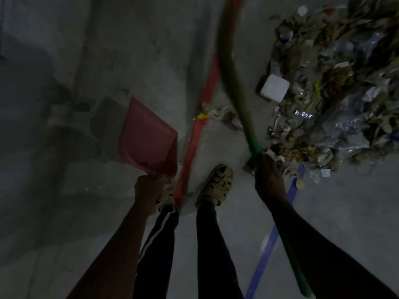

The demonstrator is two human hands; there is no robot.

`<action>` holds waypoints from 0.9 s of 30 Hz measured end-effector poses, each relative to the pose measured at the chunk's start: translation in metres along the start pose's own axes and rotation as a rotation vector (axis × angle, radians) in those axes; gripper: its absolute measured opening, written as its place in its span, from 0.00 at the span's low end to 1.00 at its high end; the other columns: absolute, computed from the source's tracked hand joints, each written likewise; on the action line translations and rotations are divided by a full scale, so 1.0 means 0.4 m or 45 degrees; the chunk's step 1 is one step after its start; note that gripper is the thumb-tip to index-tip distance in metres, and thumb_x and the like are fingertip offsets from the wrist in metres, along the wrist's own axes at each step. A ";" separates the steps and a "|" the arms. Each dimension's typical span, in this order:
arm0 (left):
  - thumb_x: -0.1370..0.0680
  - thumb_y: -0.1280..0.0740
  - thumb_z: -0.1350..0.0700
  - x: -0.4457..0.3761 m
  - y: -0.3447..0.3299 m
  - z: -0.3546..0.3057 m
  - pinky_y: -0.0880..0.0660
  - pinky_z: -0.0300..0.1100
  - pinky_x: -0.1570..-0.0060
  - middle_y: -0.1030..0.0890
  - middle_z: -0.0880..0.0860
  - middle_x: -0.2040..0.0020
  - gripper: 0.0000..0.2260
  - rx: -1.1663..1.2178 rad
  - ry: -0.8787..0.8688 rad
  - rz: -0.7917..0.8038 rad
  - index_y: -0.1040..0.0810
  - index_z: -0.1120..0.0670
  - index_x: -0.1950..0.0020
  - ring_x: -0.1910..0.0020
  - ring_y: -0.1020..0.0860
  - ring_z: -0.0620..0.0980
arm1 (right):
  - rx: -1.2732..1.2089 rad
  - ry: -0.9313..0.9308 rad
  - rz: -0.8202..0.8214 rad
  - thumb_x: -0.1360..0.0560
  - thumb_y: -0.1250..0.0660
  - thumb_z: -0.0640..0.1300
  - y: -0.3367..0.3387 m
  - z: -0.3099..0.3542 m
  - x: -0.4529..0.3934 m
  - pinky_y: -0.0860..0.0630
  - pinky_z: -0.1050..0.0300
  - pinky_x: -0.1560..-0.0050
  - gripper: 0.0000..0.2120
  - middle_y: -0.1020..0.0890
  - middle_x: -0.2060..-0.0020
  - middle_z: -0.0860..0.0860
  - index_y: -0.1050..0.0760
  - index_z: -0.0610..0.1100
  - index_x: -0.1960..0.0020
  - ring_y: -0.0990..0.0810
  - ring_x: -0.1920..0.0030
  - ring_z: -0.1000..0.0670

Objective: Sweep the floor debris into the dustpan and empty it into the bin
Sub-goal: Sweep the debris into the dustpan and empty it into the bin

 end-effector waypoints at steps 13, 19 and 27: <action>0.29 0.22 0.44 -0.001 -0.073 -0.024 0.38 0.36 0.76 0.28 0.50 0.77 0.21 -0.214 -0.056 -0.101 0.26 0.54 0.72 0.80 0.33 0.46 | -0.124 -0.695 0.092 0.20 0.38 0.41 -0.019 -0.221 0.064 0.23 0.46 0.58 0.22 0.28 0.34 0.42 0.38 0.44 0.27 0.22 0.52 0.40; 0.27 0.24 0.46 -0.004 -0.131 -0.046 0.36 0.38 0.73 0.27 0.53 0.76 0.22 -0.354 -0.205 -0.074 0.28 0.55 0.73 0.80 0.32 0.48 | -0.030 -0.957 -0.227 0.22 0.40 0.36 0.147 -0.356 0.009 0.27 0.43 0.53 0.18 0.32 0.35 0.40 0.34 0.38 0.32 0.23 0.48 0.32; 0.31 0.26 0.36 -0.002 -0.283 -0.081 0.30 0.44 0.67 0.21 0.56 0.74 0.25 -0.536 -0.254 -0.008 0.23 0.57 0.71 0.74 0.25 0.52 | -0.123 -0.584 -0.219 0.22 0.36 0.38 0.126 -0.380 0.106 0.30 0.57 0.61 0.23 0.31 0.31 0.42 0.35 0.41 0.27 0.21 0.51 0.41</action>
Point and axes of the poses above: each hand's wrist, its own x-axis away from the middle knuckle, its own y-axis out of the back of the hand, z = x × y, the point moved 4 cm from there along -x, towards the middle knuckle
